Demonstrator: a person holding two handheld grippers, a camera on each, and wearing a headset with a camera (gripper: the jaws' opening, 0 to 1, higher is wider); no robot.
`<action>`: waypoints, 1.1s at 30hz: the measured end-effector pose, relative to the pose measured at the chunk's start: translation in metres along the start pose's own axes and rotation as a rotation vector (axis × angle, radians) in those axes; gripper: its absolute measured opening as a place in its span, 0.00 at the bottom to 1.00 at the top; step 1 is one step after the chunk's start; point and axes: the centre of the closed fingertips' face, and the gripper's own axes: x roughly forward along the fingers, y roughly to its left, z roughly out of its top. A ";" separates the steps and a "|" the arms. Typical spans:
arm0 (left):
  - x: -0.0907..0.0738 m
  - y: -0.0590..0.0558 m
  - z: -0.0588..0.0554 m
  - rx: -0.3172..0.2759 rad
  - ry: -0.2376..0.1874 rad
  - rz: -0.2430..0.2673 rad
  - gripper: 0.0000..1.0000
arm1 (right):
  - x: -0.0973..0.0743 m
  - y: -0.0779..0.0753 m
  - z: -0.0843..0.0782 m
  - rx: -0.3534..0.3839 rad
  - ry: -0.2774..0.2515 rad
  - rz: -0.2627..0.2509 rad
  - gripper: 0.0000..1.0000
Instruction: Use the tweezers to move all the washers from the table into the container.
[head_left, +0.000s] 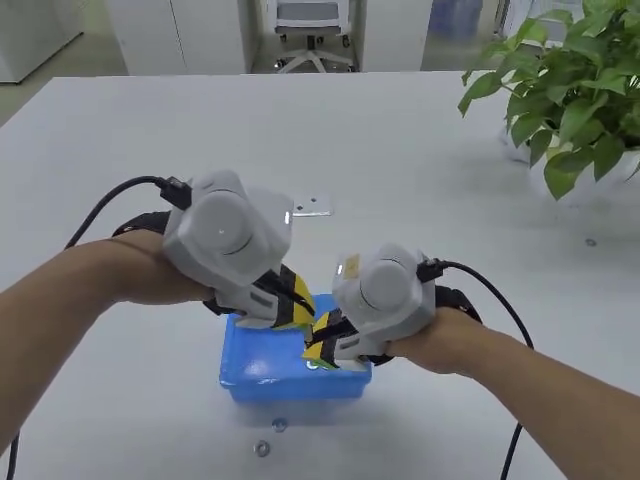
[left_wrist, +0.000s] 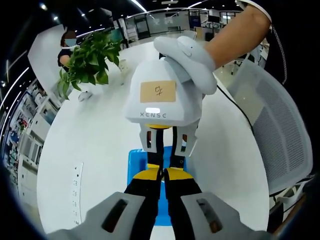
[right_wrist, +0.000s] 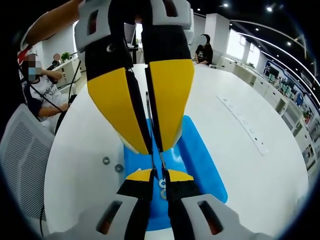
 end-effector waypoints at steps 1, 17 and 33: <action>-0.001 -0.001 0.001 0.001 0.000 0.001 0.07 | -0.001 0.001 0.001 -0.002 -0.002 0.000 0.11; -0.026 -0.018 0.012 0.021 0.002 0.050 0.07 | -0.015 0.018 0.021 -0.044 -0.017 -0.021 0.11; -0.038 -0.049 0.002 -0.001 0.006 0.074 0.07 | -0.009 0.051 0.029 -0.082 -0.021 0.003 0.11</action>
